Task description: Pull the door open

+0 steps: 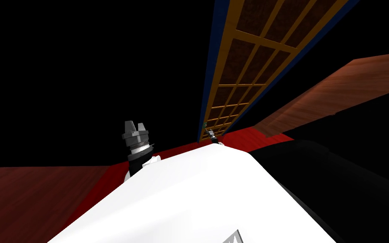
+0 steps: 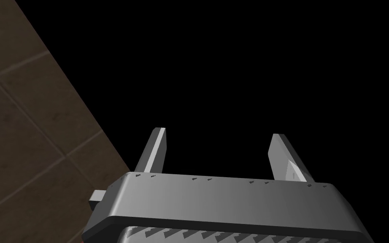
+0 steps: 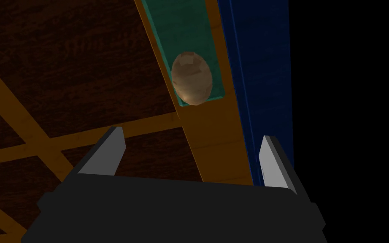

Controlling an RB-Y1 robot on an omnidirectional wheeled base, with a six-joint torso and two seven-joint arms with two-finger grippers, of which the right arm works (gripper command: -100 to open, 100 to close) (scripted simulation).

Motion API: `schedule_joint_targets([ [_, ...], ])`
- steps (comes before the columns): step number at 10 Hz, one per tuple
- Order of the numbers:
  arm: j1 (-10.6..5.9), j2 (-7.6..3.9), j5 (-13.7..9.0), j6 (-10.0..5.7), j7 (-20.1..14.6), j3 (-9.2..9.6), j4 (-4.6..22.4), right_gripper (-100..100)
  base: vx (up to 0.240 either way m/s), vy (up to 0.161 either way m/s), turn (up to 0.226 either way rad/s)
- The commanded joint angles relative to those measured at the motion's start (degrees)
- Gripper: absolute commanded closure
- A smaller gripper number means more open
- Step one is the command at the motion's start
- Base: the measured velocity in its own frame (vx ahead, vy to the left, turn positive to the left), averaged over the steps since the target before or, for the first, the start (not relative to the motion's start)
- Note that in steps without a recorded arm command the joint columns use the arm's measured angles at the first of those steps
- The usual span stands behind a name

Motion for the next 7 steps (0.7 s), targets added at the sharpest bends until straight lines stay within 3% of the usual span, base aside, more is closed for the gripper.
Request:
schedule_joint_targets([
  [1,-0.38,0.18,-0.1,0.46,2.9,0.08,0.1,-100,-0.064,-0.013,0.004],
  [7,-1.48,0.74,-0.6,1.73,11.3,0.29,0.6,-100,-0.060,-0.012,0.002],
])
